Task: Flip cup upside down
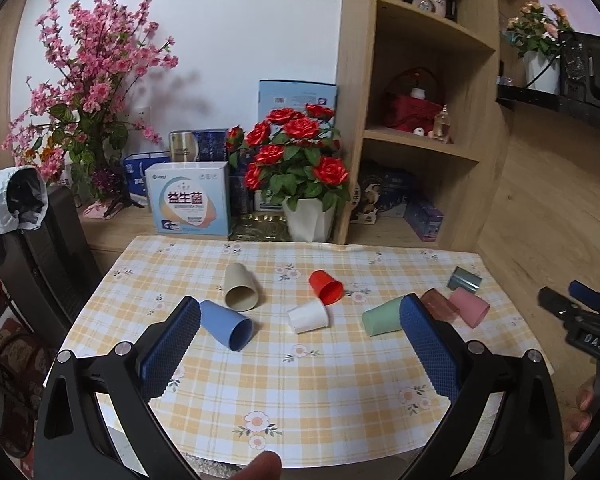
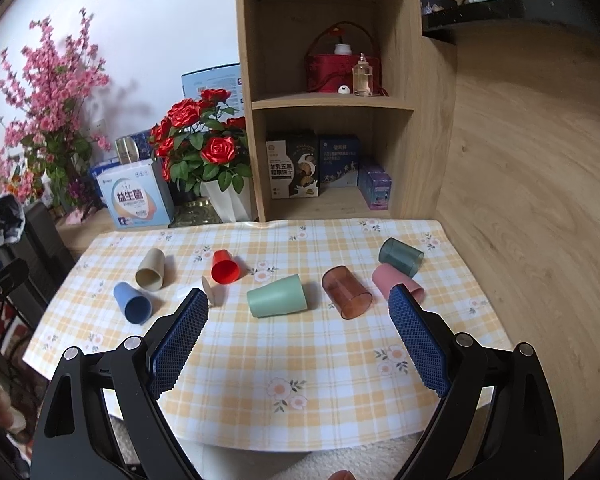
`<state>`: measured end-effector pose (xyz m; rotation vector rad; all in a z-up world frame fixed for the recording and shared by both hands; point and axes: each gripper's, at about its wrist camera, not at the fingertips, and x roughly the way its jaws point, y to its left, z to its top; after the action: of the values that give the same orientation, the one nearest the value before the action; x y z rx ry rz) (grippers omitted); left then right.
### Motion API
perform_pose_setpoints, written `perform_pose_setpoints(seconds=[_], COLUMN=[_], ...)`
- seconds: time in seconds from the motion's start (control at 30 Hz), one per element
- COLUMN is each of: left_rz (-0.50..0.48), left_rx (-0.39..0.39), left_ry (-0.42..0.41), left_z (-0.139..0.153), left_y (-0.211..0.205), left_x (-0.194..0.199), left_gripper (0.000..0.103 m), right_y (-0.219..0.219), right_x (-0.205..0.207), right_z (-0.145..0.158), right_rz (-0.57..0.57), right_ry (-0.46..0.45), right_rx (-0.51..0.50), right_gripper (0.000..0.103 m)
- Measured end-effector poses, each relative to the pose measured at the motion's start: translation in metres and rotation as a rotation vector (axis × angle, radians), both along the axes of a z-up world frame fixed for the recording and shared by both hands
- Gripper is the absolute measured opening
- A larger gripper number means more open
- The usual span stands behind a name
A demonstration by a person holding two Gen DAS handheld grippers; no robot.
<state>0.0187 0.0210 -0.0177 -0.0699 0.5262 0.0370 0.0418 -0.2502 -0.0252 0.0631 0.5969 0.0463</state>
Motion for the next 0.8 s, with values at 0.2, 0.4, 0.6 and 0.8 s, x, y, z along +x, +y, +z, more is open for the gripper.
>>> perform_pose_setpoints(seconds=[0.2,0.4,0.6,0.8], left_rz=[0.041,0.087,0.125,0.14], left_rx=[0.001,-0.015,-0.164,-0.279], left_ry=[0.041,0.195,0.314,0.411], left_z=[-0.025,-0.066,-0.103,-0.128], left_y=[0.038,0.083,0.125,0.148], left_x=[0.025,0.067,0.113,0.175], left_gripper=[0.097,0.086,0.081,0.078], right_y=[-0.021,-0.033,-0.032,-0.033], right_x=[0.033,0.07,0.099,0.118], right_z=[-0.022,-0.051,-0.079,-0.102], right_rz=[-0.074,-0.101,-0.1,-0.103], right_ry=[0.028,0.088,0.161,0.216], right_rx=[0.019,0.035,0.031,0.026], right_gripper=[0.089,0.089,0.089,0.089])
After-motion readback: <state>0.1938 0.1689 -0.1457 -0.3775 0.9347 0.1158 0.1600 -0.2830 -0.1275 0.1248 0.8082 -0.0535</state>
